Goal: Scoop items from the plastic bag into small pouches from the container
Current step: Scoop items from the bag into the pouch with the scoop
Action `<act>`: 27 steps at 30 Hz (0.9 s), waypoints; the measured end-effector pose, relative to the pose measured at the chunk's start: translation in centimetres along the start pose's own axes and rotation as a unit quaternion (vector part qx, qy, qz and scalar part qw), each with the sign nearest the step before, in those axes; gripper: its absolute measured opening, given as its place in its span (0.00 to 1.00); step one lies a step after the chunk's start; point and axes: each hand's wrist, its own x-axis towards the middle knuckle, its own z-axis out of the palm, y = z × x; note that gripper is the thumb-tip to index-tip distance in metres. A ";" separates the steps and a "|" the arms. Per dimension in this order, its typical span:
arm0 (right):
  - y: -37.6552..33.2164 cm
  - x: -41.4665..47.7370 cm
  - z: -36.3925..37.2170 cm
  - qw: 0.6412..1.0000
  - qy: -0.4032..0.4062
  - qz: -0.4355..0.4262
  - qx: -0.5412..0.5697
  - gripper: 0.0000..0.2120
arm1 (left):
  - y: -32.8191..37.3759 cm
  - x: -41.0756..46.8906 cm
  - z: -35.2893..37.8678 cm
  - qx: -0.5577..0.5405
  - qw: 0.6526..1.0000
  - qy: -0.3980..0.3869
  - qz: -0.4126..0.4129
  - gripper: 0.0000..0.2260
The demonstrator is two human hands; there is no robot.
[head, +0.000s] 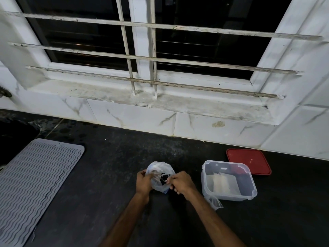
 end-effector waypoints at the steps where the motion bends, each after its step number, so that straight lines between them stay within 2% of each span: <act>1: -0.1 -0.2 -0.2 1.000 -0.007 0.001 0.006 0.08 | -0.1 0.0 -0.1 0.013 1.000 0.009 0.016 0.09; 6: -0.8 -0.7 -1.2 0.999 -0.031 0.001 0.016 0.08 | 0.2 -0.7 -0.6 0.072 0.993 0.023 0.089 0.10; 13: -0.7 -2.9 -1.9 0.997 -0.068 -0.003 0.022 0.09 | 0.5 -2.0 -1.4 0.117 0.986 0.004 0.119 0.11; 17: -0.5 -4.5 -2.0 0.997 -0.077 -0.004 0.020 0.09 | 0.5 -3.2 -1.7 0.116 0.985 -0.004 0.125 0.19; 19: -0.5 -5.3 -2.5 0.996 -0.084 -0.021 0.027 0.10 | 0.6 -4.2 -2.0 0.114 0.982 0.018 0.148 0.24; 21: -0.5 -6.3 -3.6 0.994 -0.091 -0.042 0.039 0.10 | 0.8 -5.4 -1.9 0.125 0.967 0.082 0.208 0.24; 23: -0.4 -7.2 -5.3 0.993 -0.091 -0.064 0.047 0.10 | 1.0 -6.9 -1.5 0.139 0.932 0.143 0.302 0.21; 25: 0.3 -8.0 -7.6 0.992 -0.085 -0.077 0.052 0.10 | 0.9 -8.9 -0.4 0.142 0.907 0.141 0.371 0.19; 27: 1.5 -8.6 -9.9 0.992 -0.069 -0.080 0.067 0.10 | -0.1 -11.0 1.2 0.156 0.903 0.075 0.392 0.16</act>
